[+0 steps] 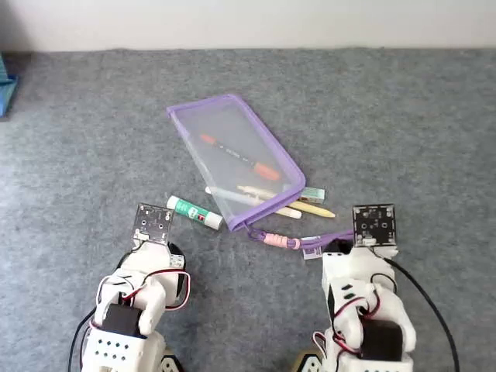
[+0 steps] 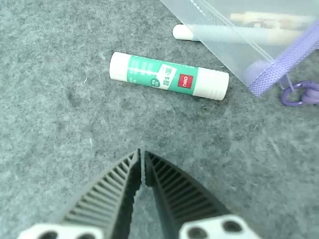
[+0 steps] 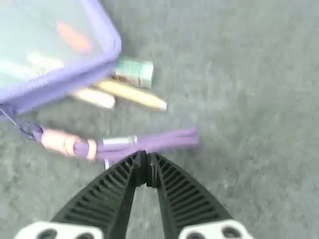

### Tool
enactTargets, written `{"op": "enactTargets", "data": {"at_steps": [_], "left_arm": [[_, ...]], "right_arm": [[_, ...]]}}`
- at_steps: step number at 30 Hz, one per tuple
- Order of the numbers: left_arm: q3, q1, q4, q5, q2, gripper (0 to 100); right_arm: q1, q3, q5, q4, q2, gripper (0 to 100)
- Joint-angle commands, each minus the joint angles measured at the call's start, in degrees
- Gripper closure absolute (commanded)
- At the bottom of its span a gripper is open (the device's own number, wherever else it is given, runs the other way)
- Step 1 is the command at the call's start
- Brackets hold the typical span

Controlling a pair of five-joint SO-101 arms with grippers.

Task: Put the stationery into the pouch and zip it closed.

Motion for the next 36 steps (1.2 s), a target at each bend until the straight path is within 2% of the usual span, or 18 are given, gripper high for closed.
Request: {"op": "enactTargets", "data": {"at_steps": [1, 13, 19, 22, 24, 29, 36], "left_arm": [[-2.1, 0.2, -1.0, -0.1, -0.6, 99], [-2.1, 0.2, -1.0, -0.1, -0.6, 99], [-2.1, 0.2, -1.0, -0.1, -0.6, 99], [-2.1, 0.2, -1.0, -0.1, -0.6, 99], [-2.1, 0.2, -1.0, -0.1, -0.6, 99], [-2.1, 0.2, -1.0, -0.1, -0.6, 99], [-2.1, 0.2, -1.0, -0.1, -0.6, 99]], "right_arm": [[-2.0, -6.3, 0.8, -0.3, 8.0, 99.1], [-4.1, -30.9, 1.2, -0.3, 54.5, 99.1], [-10.4, -37.2, 20.3, 0.3, 67.5, 99.0], [-14.2, -39.6, 22.8, -0.2, 72.1, 98.7], [-17.0, -41.1, 23.0, 0.2, 75.3, 95.2], [-20.7, -45.0, 22.9, 0.0, 82.8, 74.7], [-25.3, -51.7, 23.0, -0.9, 92.6, 73.5]]}}
